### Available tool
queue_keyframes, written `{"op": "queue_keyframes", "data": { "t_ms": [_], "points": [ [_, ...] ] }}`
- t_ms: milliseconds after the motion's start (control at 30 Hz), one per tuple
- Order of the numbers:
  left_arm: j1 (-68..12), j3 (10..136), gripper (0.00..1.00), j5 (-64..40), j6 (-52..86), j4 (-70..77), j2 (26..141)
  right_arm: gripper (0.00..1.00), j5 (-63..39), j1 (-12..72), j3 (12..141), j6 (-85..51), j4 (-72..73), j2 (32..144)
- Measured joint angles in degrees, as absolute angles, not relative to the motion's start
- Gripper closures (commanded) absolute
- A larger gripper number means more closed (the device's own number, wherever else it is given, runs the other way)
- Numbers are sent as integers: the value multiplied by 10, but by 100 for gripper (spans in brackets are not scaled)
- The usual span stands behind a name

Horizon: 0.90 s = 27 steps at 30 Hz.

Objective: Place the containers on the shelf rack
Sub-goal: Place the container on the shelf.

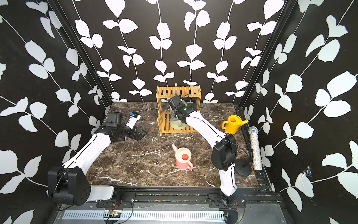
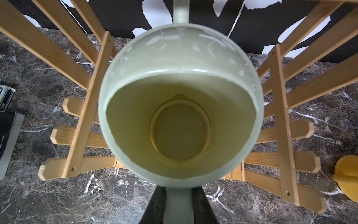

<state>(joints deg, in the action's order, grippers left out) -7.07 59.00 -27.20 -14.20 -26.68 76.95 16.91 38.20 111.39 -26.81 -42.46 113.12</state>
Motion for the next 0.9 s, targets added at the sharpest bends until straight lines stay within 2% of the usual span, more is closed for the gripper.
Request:
{"op": "queue_keyframes", "data": {
  "t_ms": [133,267,367,633,900],
  "points": [
    [-71,589,1,-272,-142,-267,769,77,169,382,1114,-268,-425,1131],
    [-71,588,1,-272,-142,-267,769,61,169,382,1114,-270,-426,1131],
    [-71,588,1,-272,-142,-267,769,53,168,382,1115,-269,-427,1131],
    [-71,588,1,-276,-142,-267,769,46,167,382,1112,-268,-428,1118],
    [-76,588,1,-276,-161,-269,769,36,158,382,1038,-268,-427,1016]
  ]
}}
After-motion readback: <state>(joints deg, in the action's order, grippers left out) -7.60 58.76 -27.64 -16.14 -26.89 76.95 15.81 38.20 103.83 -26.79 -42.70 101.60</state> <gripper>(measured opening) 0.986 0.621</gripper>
